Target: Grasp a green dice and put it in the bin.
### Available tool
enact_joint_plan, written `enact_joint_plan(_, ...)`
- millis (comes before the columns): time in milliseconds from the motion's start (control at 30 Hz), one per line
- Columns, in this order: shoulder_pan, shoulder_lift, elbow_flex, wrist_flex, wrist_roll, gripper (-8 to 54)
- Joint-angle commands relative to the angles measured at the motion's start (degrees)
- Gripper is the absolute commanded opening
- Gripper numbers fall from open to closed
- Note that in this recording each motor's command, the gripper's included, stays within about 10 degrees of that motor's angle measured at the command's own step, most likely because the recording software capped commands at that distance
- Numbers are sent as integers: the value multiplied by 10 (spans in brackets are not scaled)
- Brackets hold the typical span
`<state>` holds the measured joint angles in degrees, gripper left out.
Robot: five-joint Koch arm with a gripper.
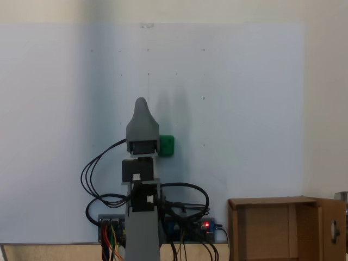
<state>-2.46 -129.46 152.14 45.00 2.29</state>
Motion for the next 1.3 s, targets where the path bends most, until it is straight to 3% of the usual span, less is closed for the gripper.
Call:
enact_joint_plan(0,1,-61,100,100,-33,446)
enact_joint_plan(733,1,-60,106,100,-42,432)
enact_joint_plan(867,-5,-52,94,-42,-45,418)
enact_joint_plan(1267,-18,-52,-134,-481,-44,416)
